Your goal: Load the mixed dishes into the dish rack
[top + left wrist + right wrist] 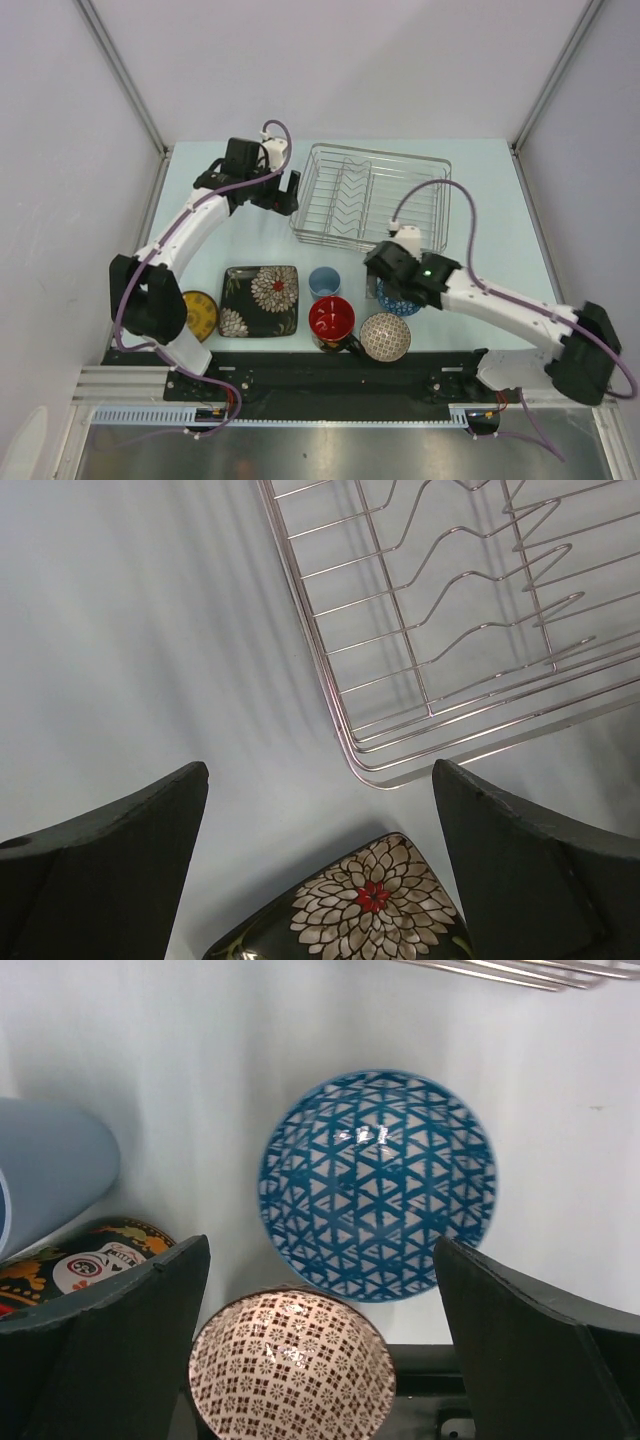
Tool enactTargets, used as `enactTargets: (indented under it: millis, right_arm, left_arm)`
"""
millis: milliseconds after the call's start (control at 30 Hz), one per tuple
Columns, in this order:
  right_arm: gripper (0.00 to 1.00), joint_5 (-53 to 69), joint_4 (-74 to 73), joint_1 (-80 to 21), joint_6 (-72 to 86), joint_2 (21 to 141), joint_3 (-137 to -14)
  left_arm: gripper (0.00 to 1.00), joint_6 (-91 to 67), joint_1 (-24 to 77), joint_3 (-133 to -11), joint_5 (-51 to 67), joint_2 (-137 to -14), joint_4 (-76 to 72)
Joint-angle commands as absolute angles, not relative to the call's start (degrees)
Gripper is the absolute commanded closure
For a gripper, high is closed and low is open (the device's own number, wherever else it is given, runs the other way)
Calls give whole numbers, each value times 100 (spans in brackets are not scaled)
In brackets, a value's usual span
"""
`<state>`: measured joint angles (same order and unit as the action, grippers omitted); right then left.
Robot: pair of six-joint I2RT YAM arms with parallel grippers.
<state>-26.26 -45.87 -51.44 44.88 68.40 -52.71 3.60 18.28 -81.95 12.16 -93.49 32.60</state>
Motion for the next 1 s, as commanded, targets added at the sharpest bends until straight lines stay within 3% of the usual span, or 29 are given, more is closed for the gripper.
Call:
enactTargets:
  millis: [0,133,233,533,800,967]
  right_arm:
    - [0,-3770,-5247,-5678,4667,7908,-6028]
    - [2,-3569,-5010,-5607,4632,8367,-6152]
    - [16,-3472,-4825,-5529,4614,8490,-6170]
    - [32,-3270,-4632,-5414,4588,8780,-6170]
    - [28,-3112,-4570,-5502,4685,9167,-6179]
    - [31,-3059,-4518,-5441,4711,9246,-6170]
  left_arm:
    - [0,431,1723,-8376,1178,-8860,3296]
    - [0,466,1635,-8315,1178,-8745,3313]
    - [0,492,1591,-8236,1187,-8666,3313]
    - [0,562,1494,-8095,1213,-8499,3296]
    - [0,580,1433,-8121,1265,-8455,3305]
    - [0,580,1415,-8130,1283,-8446,3296]
